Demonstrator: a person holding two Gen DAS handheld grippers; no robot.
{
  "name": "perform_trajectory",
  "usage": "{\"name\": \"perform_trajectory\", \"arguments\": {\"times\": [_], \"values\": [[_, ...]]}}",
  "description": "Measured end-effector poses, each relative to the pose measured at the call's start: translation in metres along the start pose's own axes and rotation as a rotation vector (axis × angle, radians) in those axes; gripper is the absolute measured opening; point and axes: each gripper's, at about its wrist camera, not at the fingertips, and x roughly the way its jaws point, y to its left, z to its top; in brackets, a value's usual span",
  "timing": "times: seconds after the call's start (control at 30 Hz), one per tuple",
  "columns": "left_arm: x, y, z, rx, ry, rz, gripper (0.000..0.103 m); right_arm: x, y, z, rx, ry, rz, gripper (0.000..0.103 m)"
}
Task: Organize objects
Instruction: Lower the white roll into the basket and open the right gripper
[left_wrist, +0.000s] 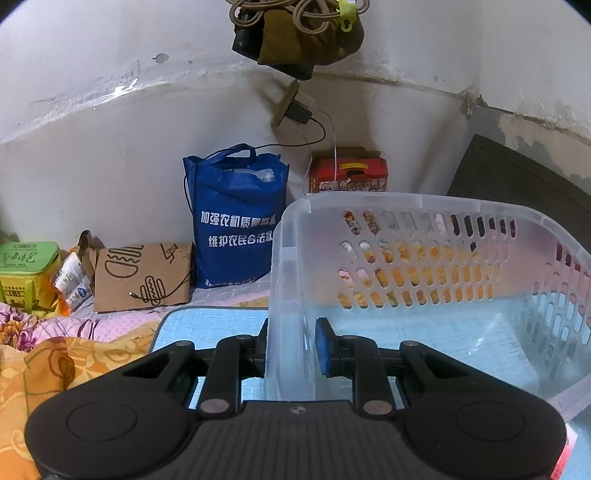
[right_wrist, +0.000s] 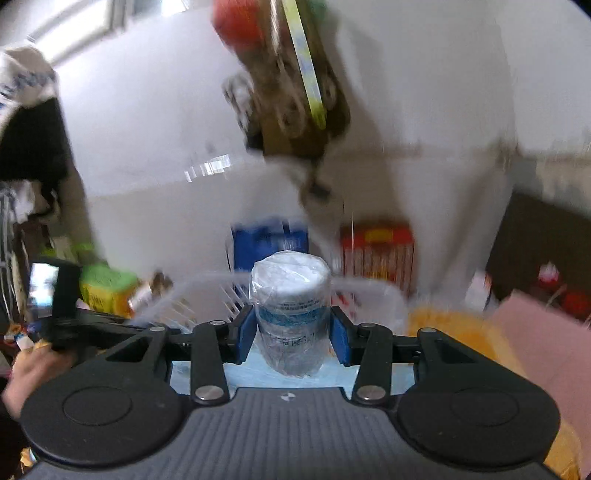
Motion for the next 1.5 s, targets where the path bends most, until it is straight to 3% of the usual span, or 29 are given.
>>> {"name": "perform_trajectory", "arguments": {"times": [0.17,0.3,0.37,0.43,0.53,0.7,0.83,0.93,1.37,1.5], "values": [[-0.001,0.001,-0.001,0.015,-0.004,-0.006,0.026,0.045,-0.009,-0.005,0.026,0.056,-0.024,0.048],[-0.001,0.001,0.000,0.015,-0.004,-0.009,0.026,0.057,-0.003,-0.010,-0.001,0.078,-0.023,0.049],[-0.001,0.001,0.000,0.015,-0.004,-0.007,0.026,0.059,-0.001,-0.010,-0.017,0.074,-0.030,0.061],[-0.001,0.001,0.000,0.017,-0.004,-0.006,0.027,0.057,-0.001,-0.007,-0.020,0.066,-0.028,0.102],[-0.001,0.000,0.000,0.020,-0.002,-0.002,0.028,0.045,-0.002,-0.006,-0.021,0.004,-0.041,0.103],[-0.001,0.000,0.000,0.023,-0.003,-0.001,0.028,0.030,-0.011,-0.009,-0.002,-0.013,-0.026,0.103],[-0.002,0.001,0.000,0.025,-0.004,0.001,0.028,0.004,-0.023,-0.030,0.025,-0.068,0.006,0.103],[-0.002,0.001,-0.001,0.023,-0.006,0.005,0.028,-0.010,-0.028,-0.045,0.021,-0.095,-0.039,0.103],[-0.003,-0.002,-0.001,0.028,-0.007,0.007,0.028,-0.067,-0.037,-0.083,0.052,-0.248,-0.070,0.103],[-0.003,-0.002,0.000,0.027,-0.007,0.007,0.028,-0.077,-0.032,-0.100,0.042,-0.242,-0.075,0.103]]}}
